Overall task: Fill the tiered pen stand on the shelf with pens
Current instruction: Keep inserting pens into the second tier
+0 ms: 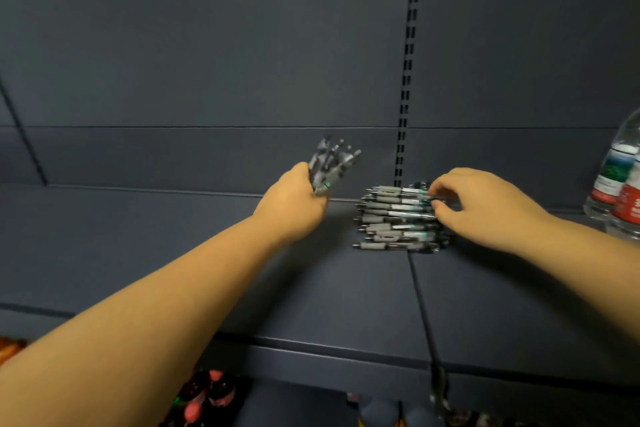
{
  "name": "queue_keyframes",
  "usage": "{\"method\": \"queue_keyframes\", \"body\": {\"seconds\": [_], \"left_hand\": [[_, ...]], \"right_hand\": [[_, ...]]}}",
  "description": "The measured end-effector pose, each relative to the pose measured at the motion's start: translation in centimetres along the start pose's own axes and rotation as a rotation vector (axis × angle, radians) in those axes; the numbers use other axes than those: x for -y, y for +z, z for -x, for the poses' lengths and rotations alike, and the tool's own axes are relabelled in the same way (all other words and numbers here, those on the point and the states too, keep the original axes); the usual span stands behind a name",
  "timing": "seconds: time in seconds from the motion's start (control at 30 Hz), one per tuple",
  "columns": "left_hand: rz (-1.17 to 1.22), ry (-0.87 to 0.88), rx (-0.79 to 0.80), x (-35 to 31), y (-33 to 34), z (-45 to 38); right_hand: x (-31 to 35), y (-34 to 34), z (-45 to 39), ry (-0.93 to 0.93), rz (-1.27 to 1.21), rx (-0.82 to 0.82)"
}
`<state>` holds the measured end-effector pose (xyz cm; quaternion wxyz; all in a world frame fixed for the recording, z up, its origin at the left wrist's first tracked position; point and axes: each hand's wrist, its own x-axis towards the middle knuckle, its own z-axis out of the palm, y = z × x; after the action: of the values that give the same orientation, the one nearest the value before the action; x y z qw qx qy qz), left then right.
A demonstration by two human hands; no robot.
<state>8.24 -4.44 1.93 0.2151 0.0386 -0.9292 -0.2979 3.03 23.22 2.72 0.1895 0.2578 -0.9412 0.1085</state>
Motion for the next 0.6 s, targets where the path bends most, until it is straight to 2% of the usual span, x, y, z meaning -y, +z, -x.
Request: {"method": "queue_keyframes", "body": {"seconds": [0.17,0.3,0.43,0.6], "left_hand": [[0.391,-0.162,-0.135,4.8,-6.7,0.7],[0.563,-0.247,-0.211,10.3,-13.5,3.2],[0.536,-0.333,-0.315,17.9,-21.4,6.6],[0.39,-0.462,-0.463,28.4,-30.7,12.0]], "right_hand": [[8.1,1.0,-3.5,-0.097,-0.055,-0.012],[17.3,2.5,-6.3,-0.194,-0.121,-0.014],[27.9,4.4,-8.0,-0.311,-0.15,0.02],[41.2,7.0,-10.3,-0.442,-0.161,0.065]]}}
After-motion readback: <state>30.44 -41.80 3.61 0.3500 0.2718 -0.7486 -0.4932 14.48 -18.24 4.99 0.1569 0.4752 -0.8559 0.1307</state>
